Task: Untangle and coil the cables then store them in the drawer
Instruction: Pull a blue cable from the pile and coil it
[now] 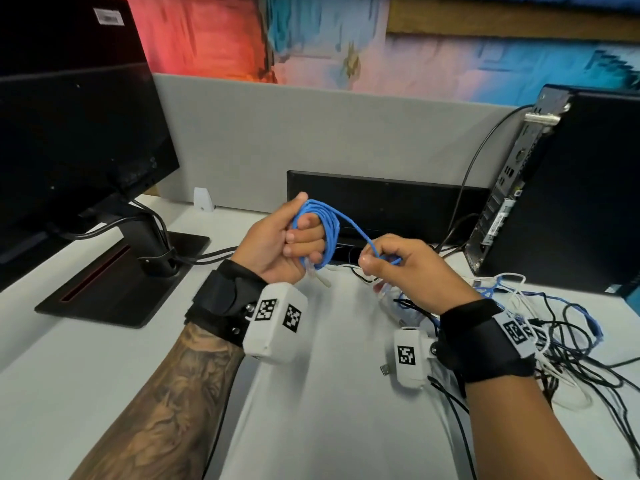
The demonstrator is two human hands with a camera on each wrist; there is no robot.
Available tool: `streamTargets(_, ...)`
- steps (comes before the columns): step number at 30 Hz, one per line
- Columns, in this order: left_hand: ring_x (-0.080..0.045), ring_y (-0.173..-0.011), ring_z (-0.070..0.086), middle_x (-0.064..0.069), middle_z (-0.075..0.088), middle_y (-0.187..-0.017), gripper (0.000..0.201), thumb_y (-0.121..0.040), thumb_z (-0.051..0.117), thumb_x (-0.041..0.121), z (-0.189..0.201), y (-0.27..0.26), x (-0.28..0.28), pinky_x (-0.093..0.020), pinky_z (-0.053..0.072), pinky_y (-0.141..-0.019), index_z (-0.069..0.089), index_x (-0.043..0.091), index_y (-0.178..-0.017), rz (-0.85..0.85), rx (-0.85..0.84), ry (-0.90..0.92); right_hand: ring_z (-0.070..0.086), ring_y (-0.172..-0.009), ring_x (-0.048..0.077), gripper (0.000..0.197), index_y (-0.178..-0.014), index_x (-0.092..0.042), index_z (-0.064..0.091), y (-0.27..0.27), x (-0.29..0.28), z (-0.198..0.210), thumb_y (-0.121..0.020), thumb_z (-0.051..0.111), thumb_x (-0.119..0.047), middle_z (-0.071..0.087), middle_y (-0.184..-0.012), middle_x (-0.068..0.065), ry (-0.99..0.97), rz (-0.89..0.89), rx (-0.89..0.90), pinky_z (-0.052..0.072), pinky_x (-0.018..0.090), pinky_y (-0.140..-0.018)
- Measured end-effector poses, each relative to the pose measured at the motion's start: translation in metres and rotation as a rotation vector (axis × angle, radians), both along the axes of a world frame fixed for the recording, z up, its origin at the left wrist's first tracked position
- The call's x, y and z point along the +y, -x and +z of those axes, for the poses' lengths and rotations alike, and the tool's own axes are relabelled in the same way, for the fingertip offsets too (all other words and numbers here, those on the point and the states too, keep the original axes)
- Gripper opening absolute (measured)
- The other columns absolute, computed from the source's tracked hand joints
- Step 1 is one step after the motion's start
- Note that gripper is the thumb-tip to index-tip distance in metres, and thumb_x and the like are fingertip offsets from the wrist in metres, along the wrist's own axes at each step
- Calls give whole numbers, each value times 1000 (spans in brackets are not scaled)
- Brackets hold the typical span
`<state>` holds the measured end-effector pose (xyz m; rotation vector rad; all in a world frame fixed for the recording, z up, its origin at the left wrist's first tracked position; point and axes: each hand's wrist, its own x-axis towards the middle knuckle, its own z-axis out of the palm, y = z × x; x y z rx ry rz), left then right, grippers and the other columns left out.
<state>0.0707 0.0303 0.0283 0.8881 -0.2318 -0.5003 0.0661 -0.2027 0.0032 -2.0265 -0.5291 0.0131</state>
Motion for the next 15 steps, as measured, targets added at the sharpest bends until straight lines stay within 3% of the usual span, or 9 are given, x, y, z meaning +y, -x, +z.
streamTargets(2, -5, -36, 26, 10, 32, -42, 57, -103, 32, 45, 1, -3, 3, -20, 42, -51, 48, 19, -55, 18, 12, 27, 68, -97, 26, 18, -88, -18, 75, 0, -1, -6, -100, 63, -24, 71, -103, 4, -56, 20, 42, 62, 45, -80)
streamTargets(3, -5, -37, 22, 9, 32, -42, 57, -103, 32, 44, 2, -3, 5, -20, 43, -50, 48, 19, -55, 31, 28, 57, 68, -93, 26, 19, -90, -17, 77, -1, -1, -7, -100, 62, -22, 71, -102, 7, -133, 30, 65, 63, 43, -76)
streamTargets(5, -7, -41, 15, 9, 32, -43, 56, -103, 33, 42, 4, -3, 7, -18, 45, -48, 49, 19, -55, 59, 72, 155, 62, -70, 20, 19, -99, -12, 76, -1, 0, -8, -102, 58, -18, 69, -90, 9, -330, 37, 153, 57, 31, -60)
streamTargets(7, -7, -42, 13, 8, 33, -43, 54, -104, 33, 40, 3, -5, 11, -19, 47, -47, 50, 17, -57, 114, 96, 251, 44, -51, 13, 23, -108, -7, 70, -2, -1, -10, -105, 50, -17, 58, -72, 6, -481, 39, 278, 43, 24, -47)
streamTargets(11, -7, -39, 27, 7, 35, -48, 51, -106, 35, 36, -4, -11, 21, -11, 36, -54, 53, 13, -64, 242, 191, 489, 32, -46, 9, 27, -106, -8, 66, -3, -1, -16, -104, 51, -29, 35, -60, -1, -409, 20, 383, 30, 21, -44)
streamTargets(13, -8, -40, 31, 5, 35, -52, 51, -107, 32, 36, -8, -14, 23, -18, 41, -57, 53, 10, -68, 322, 234, 562, 30, -45, 10, 33, -104, -5, 65, 0, 4, -16, -95, 58, -36, 33, -58, -1, -377, 62, 399, 28, 22, -43)
streamTargets(15, -11, -44, 32, 4, 35, -57, 46, -107, 29, 34, -7, -14, 22, -27, 44, -69, 52, 9, -75, 413, 235, 562, 29, -44, 11, 40, -103, -2, 66, 3, 8, -15, -87, 64, -39, 34, -56, 0, -351, 105, 385, 28, 22, -44)
